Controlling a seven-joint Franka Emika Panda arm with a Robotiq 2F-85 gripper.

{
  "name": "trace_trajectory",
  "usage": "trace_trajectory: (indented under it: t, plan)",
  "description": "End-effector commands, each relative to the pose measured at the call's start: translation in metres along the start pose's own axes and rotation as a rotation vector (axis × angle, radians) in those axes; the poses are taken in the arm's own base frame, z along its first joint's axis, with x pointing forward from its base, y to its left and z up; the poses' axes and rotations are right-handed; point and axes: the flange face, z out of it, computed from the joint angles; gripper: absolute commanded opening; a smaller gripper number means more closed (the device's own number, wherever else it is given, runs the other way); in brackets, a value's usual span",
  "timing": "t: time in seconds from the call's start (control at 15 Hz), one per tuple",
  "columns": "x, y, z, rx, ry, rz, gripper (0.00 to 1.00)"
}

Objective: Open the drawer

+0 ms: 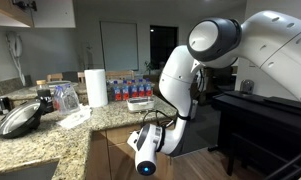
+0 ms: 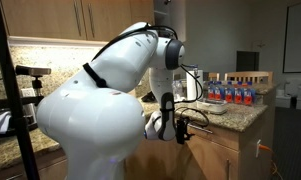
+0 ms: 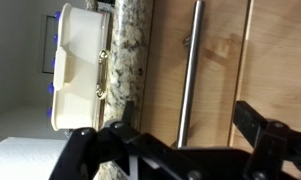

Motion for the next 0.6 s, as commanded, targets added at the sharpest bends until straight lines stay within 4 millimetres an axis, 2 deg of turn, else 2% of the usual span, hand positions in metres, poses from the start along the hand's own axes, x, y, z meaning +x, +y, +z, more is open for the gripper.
trace_trajectory:
  t: [0.0,0.2,0.53]
  plan:
    - [-0.002,0.009,0.02,0.056,-0.042,-0.033,1.0]
    - [-0.002,0.01,0.035,0.11,-0.058,-0.044,1.0]
    - [0.002,0.005,0.043,0.193,-0.056,-0.063,1.0]
